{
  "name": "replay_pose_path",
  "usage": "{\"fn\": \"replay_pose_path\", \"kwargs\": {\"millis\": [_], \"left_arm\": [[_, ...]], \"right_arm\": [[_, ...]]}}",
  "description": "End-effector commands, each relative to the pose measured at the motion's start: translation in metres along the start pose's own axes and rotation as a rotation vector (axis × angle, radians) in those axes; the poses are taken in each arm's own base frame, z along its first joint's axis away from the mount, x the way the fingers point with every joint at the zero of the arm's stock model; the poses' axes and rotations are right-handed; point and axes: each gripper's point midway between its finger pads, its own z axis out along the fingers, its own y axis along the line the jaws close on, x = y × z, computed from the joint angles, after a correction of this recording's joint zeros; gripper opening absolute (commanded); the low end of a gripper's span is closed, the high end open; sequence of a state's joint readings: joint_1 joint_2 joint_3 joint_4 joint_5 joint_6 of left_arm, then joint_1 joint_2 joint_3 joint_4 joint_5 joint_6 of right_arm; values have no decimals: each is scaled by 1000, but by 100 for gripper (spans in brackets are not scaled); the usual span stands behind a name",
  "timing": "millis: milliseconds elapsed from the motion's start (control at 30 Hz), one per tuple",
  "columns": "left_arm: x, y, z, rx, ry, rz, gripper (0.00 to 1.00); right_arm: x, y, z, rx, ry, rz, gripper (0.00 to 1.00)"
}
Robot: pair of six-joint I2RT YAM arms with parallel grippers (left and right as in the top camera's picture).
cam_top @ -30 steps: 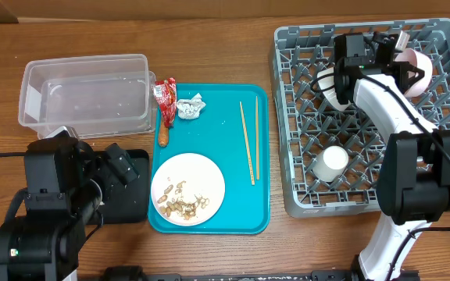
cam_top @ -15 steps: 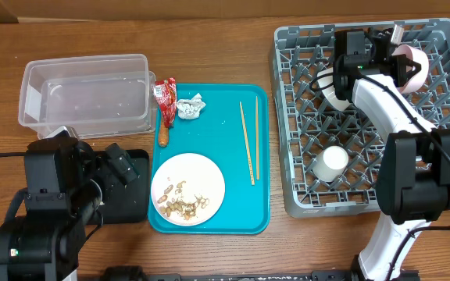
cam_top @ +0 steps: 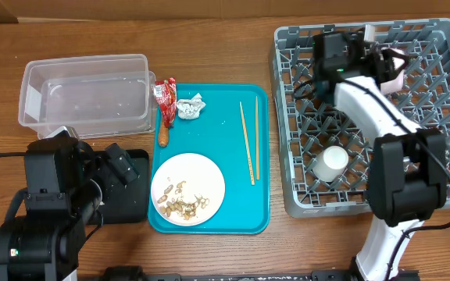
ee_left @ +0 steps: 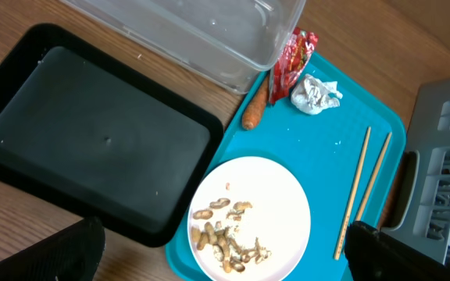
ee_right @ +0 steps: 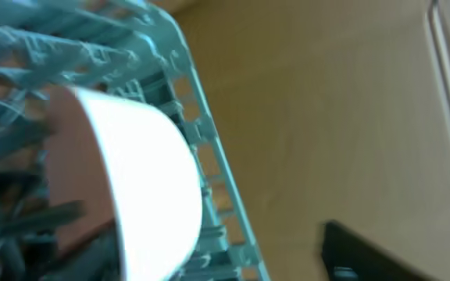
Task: Sort waste into correct bins and load items into the dishwasher
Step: 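Carry the pink-lined bowl into the rack beside the white bowl and release, then pinch one wooden chopstick on the tray with the right gripper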
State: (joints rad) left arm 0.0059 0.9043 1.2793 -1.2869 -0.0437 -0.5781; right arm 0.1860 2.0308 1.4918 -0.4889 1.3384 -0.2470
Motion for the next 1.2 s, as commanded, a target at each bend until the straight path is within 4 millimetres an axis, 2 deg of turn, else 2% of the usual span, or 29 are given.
{"fn": "replay_pose_path", "kwargs": {"millis": [0,167,333,467,533,633,700,767,867,933,1000,1033,1167], "left_arm": [[-2,-3,-4,14,-10,-10,100],[-2,-3,-4,14,-10,-10,100],[-2,-3,-4,15,-10,-10,100],[-2,-3,-4,14,-10,-10,100],[-2,-3,-4,14,-10,-10,100],[-2,-3,-4,14,-10,-10,100],[-2,-3,-4,14,-10,-10,100],[-2,-3,-4,14,-10,-10,100],[-2,-3,-4,14,-9,-10,100],[-2,-3,-4,14,-10,-10,100],[-2,-3,-4,14,-10,-10,100],[-2,-3,-4,14,-10,-10,100],[-2,-3,-4,14,-10,-10,100]], "right_arm": [[-9,-6,-21,57,-36,34,98],[-27,-27,-53,57,-105,130,100],[-40,-61,-90,10,-182,225,100],[-48,-89,-124,-62,-256,348,100],[-52,-94,-149,-162,-314,389,100],[-57,-72,-197,-461,-425,341,99],[-52,-43,-241,-763,-476,285,96],[-37,-14,-284,-1066,-462,225,88],[0,19,-340,-1476,-301,154,83],[20,31,-357,-1611,-155,138,81],[31,42,-356,-1617,-57,138,80],[35,49,-354,-1609,-15,141,77],[48,81,-357,-1609,95,103,52]]}}
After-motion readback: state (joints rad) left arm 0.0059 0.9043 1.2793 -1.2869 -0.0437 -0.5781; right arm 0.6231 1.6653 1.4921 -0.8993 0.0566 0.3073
